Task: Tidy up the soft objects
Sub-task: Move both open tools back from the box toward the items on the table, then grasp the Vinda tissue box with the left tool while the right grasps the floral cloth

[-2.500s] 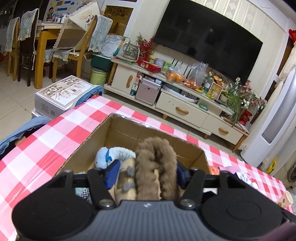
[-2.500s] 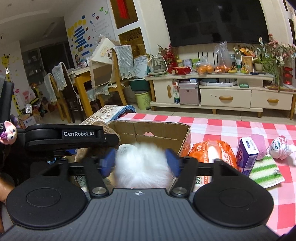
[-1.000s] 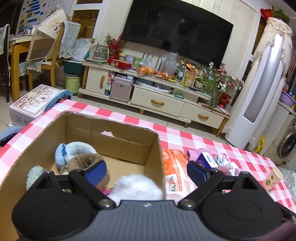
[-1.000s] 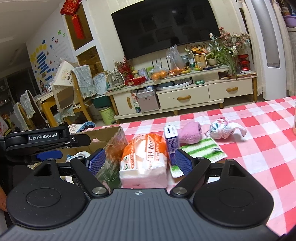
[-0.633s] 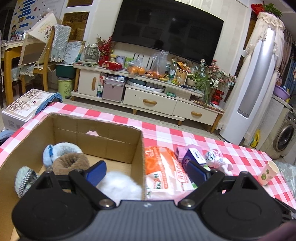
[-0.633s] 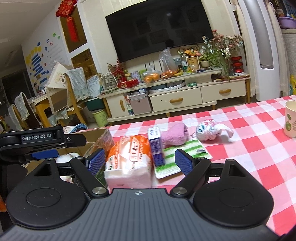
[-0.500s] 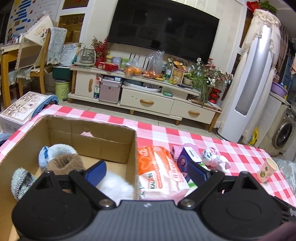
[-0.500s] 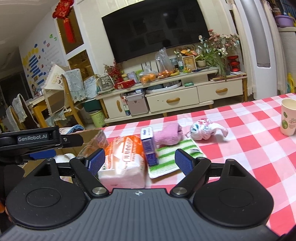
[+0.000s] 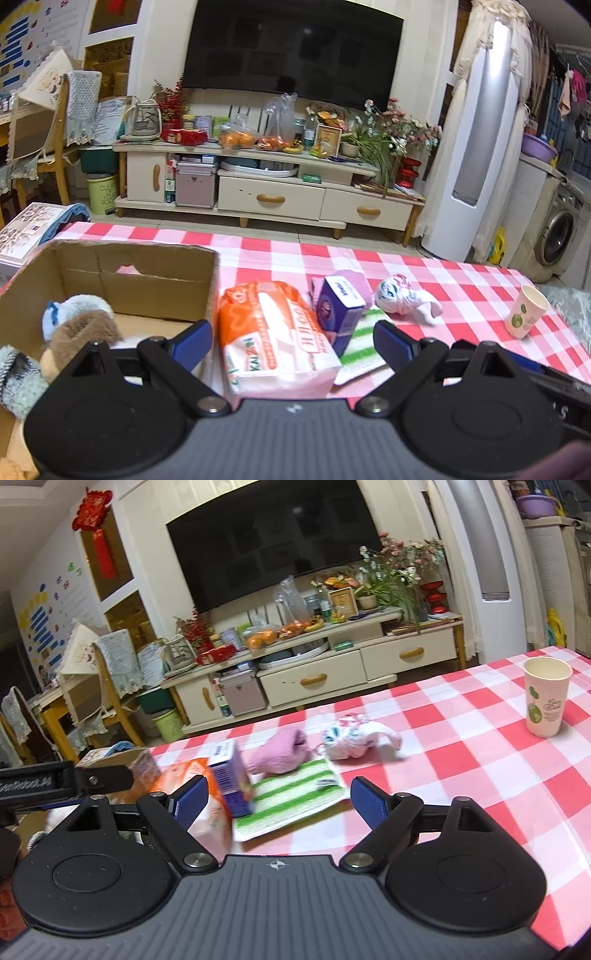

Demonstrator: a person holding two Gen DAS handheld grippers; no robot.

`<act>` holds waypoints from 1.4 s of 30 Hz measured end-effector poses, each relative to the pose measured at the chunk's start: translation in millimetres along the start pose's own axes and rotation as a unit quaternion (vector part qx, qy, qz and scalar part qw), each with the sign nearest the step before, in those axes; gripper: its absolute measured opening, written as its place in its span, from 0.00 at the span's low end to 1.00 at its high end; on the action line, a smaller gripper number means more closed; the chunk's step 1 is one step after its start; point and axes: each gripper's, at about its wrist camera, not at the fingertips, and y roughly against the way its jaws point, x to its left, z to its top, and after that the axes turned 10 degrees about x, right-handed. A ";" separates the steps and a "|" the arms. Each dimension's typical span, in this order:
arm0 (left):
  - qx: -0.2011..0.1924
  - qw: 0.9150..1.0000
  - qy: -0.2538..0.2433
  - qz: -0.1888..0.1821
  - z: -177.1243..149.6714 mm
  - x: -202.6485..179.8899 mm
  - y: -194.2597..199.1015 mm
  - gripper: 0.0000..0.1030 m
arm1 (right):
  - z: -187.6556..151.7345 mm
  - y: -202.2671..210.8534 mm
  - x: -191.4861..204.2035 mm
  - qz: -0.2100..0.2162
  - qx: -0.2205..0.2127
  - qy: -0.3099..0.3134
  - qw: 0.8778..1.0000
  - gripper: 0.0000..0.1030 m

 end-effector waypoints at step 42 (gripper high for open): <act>0.017 0.994 -0.076 0.071 8.0 -83.0 -104.4 0.59 | 61.4 -155.1 -62.7 -0.004 0.033 0.005 0.999 1.00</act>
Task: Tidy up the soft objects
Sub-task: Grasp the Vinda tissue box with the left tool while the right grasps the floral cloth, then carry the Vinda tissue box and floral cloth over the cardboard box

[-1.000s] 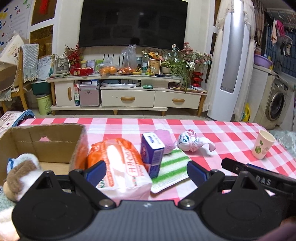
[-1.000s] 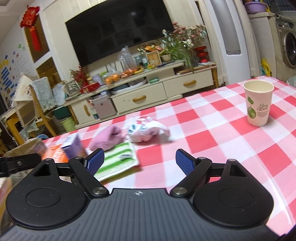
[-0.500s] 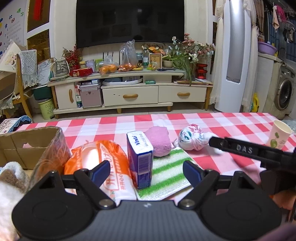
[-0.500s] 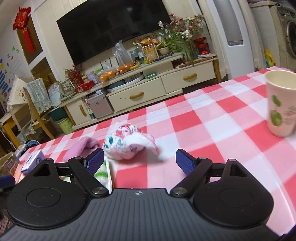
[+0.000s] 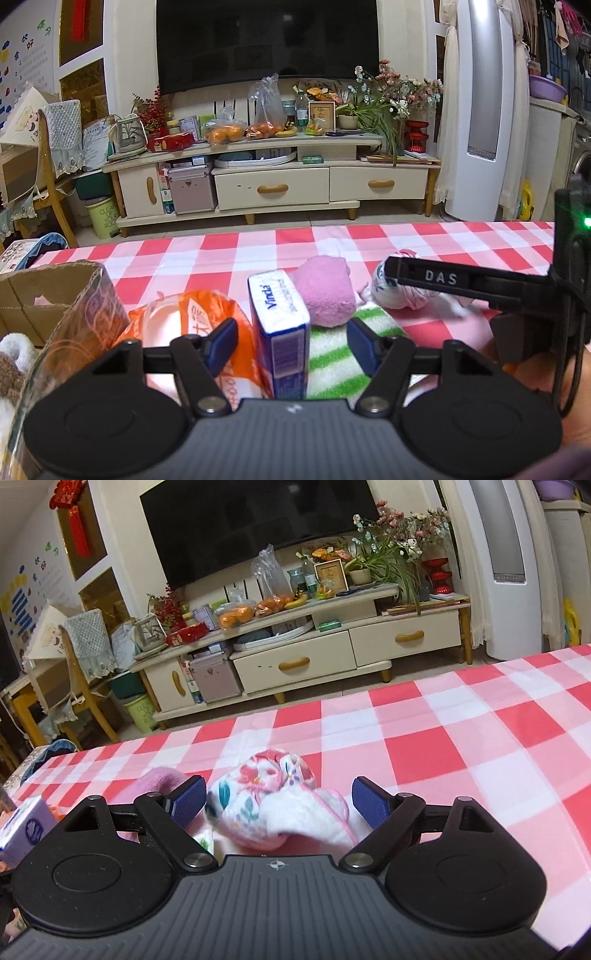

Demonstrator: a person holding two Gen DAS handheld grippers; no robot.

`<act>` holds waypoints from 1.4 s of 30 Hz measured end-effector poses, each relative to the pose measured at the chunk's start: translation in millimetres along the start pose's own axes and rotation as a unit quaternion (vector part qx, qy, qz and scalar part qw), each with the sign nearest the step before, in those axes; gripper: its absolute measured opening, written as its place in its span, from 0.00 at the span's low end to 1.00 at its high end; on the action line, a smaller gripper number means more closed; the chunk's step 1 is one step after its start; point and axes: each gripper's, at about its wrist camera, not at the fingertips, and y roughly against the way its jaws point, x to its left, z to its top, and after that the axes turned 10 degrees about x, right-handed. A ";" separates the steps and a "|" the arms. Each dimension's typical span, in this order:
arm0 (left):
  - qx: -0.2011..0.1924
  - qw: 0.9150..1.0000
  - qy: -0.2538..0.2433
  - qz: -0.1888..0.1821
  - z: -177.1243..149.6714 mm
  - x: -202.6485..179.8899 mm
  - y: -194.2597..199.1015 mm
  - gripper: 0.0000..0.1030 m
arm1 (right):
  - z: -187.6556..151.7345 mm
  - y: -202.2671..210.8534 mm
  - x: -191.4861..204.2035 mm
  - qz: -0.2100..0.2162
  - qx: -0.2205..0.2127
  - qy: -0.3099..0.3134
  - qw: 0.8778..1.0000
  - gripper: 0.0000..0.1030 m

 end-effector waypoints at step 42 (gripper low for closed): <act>0.037 0.995 -0.011 -0.089 -34.8 -5.0 27.0 0.24 | -60.0 79.0 -13.6 0.073 0.076 0.107 0.989 0.80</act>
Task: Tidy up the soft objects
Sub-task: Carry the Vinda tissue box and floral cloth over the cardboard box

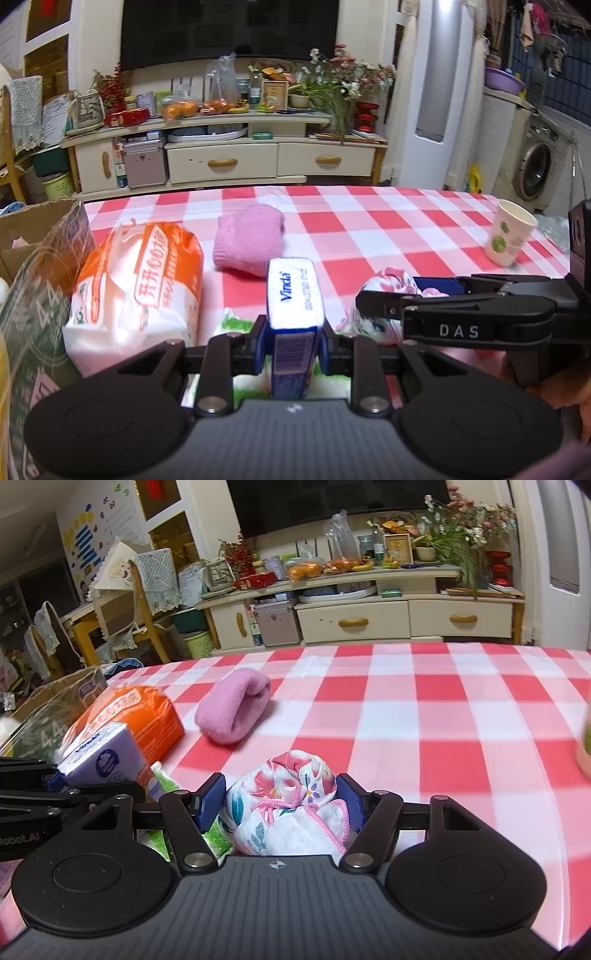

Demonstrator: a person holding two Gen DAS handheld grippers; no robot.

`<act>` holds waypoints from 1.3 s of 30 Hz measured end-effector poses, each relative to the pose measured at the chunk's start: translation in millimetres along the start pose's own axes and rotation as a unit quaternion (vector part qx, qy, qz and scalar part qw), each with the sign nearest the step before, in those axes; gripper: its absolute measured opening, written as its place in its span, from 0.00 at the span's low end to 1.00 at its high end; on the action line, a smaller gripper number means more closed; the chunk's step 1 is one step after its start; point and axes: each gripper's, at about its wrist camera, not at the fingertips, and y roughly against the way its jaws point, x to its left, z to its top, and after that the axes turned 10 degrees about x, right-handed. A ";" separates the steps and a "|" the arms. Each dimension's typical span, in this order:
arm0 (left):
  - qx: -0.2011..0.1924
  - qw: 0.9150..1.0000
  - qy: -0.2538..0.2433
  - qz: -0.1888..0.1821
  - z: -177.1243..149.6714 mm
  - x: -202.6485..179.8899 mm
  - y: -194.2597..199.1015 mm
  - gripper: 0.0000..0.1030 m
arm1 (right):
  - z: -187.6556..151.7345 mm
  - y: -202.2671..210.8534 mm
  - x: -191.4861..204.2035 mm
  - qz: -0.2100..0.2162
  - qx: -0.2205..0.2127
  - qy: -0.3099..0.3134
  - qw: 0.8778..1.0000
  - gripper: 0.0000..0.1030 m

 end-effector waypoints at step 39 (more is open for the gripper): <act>-0.060 0.993 -0.008 -0.097 -39.6 12.1 96.3 0.23 | -76.4 114.4 55.5 -0.153 -0.069 -0.050 0.985 0.77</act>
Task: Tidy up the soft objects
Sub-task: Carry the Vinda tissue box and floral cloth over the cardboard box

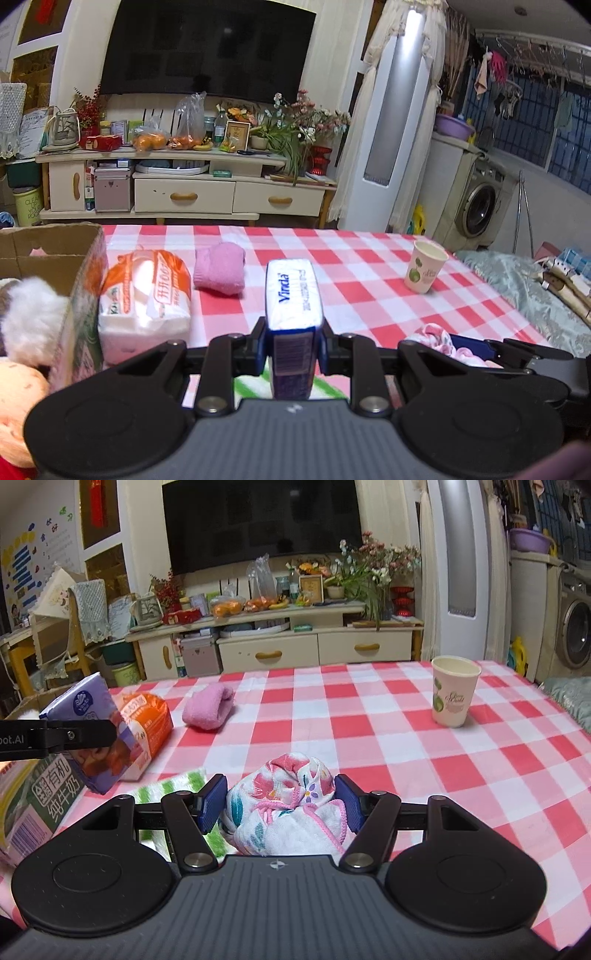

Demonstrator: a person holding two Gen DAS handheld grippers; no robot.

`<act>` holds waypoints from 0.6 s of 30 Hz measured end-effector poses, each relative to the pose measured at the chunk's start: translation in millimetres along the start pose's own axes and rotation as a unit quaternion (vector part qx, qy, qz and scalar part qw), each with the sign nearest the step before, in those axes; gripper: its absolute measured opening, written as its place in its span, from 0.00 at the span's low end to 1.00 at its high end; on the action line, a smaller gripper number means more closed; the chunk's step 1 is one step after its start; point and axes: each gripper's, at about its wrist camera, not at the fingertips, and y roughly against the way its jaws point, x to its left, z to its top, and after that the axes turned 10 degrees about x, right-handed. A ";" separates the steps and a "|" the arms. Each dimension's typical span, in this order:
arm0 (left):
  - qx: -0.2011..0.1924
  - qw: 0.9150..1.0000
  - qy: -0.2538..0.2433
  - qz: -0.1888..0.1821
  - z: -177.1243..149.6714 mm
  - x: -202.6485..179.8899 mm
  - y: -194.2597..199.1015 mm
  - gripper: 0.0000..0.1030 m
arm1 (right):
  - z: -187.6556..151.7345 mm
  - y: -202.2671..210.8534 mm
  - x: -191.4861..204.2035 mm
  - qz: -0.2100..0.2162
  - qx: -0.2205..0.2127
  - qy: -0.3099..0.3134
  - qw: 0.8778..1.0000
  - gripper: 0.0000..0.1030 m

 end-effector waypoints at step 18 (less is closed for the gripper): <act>-0.024 0.999 0.037 -0.003 9.8 37.9 26.2 0.23 | 28.2 38.3 18.5 0.014 -0.044 -0.010 0.999 0.77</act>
